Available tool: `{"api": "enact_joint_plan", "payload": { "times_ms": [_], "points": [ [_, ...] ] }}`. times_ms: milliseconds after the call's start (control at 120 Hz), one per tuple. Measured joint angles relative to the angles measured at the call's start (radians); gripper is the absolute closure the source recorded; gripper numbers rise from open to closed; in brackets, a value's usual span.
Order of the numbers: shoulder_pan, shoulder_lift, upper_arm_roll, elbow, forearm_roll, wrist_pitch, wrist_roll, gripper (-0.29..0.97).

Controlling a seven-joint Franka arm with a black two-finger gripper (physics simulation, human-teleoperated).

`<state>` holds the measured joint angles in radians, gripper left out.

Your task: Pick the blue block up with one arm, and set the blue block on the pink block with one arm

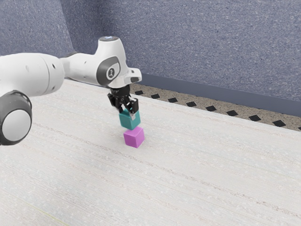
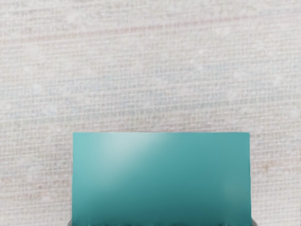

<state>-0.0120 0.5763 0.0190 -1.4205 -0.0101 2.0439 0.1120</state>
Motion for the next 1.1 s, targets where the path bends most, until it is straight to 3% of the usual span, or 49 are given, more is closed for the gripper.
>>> {"api": "enact_joint_plan", "payload": {
  "times_ms": [483,900,1000,1100],
  "points": [
    [-0.005,-0.019,-0.012,-0.025,-0.001,-0.033,-0.009,0.43],
    [-0.003,-0.01,-0.023,-0.006,-0.018,-0.043,0.016,0.11],
    [0.006,-0.134,-0.023,-0.066,-0.021,-0.065,0.021,0.08],
    [0.064,-0.443,-0.02,-0.323,-0.066,-0.094,0.024,0.06]
  ]
}}
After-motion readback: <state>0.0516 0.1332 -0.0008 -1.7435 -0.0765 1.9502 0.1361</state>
